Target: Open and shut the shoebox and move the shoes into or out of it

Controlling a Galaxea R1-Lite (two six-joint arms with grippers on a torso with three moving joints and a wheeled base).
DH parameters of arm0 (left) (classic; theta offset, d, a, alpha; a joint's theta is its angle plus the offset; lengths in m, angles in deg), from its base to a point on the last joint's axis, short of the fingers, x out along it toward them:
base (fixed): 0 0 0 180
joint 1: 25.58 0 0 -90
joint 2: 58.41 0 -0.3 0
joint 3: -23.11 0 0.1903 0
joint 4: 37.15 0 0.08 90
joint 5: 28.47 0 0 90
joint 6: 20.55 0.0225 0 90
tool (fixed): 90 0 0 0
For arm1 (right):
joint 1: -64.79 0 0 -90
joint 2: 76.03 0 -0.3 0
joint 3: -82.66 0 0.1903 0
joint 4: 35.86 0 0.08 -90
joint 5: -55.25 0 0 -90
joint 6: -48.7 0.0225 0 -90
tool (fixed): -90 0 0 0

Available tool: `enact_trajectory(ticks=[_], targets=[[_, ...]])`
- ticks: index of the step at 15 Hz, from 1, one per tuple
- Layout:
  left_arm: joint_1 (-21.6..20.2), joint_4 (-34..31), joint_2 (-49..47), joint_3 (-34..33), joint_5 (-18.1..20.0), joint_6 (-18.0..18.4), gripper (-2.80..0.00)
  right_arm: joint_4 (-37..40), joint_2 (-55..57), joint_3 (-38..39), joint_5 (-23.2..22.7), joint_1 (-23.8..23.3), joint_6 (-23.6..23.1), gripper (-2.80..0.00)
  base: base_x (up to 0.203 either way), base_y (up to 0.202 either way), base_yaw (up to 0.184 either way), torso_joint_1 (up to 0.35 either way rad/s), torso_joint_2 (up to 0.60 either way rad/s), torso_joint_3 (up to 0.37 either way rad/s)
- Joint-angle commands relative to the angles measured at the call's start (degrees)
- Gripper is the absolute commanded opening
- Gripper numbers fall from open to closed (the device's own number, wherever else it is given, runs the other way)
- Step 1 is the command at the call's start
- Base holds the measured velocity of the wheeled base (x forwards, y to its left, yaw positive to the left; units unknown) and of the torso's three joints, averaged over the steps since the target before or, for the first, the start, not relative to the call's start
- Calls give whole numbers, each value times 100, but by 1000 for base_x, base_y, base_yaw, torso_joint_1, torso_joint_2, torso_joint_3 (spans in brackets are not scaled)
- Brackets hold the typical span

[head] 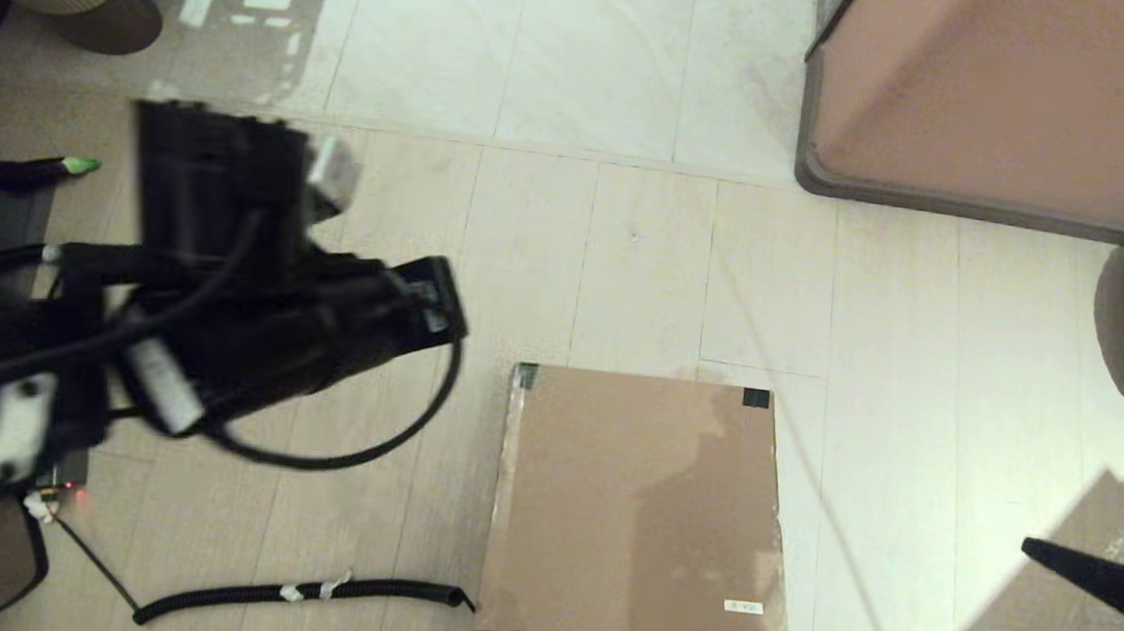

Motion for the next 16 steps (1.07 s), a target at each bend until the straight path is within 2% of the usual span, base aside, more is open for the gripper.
enact_trajectory(ticks=[1,2,3,5,7,8,10,12,14,16], targets=[[-418,-11,2001,-1325,-5,296,-280,668,-1059,556,1016,5,-1428,-280,0,0,0,0,0,0],[-542,-31,2640,-1886,6,597,-280,769,-1156,913,1570,33,-1940,-280,0,0,0,0,0,0],[-654,-54,3305,-2591,25,1068,-280,635,-1224,1350,1915,110,-2206,-280,0,0,0,0,0,0],[-811,-86,4131,-3945,131,2054,-280,-116,-1349,2244,2327,399,-2328,-280,0,0,0,0,0,0],[-913,-124,4581,-4762,253,2651,-280,-86,-1779,2355,2557,706,-2152,-280,0,0,0,0,0,0],[-941,-265,4643,-4970,373,2766,-280,33,-2014,2337,2497,806,-2088,-280,0,0,0,0,0,0],[-952,-658,4733,-5229,688,2765,-280,863,-2230,2311,2303,883,-1869,-280,0,0,0,0,0,0],[-952,-885,4930,-5605,796,2690,-280,943,-2004,2292,2259,998,-1721,-280,0,0,0,0,0,0],[-974,-1611,5039,-5474,1142,2458,-280,962,-1821,2287,2404,956,-1559,-280,0,0,0,0,0,0],[-948,-2374,5338,-5298,1720,2418,-280,988,-1773,2278,2481,721,-1453,-280,0,0,0,0,0,0]])
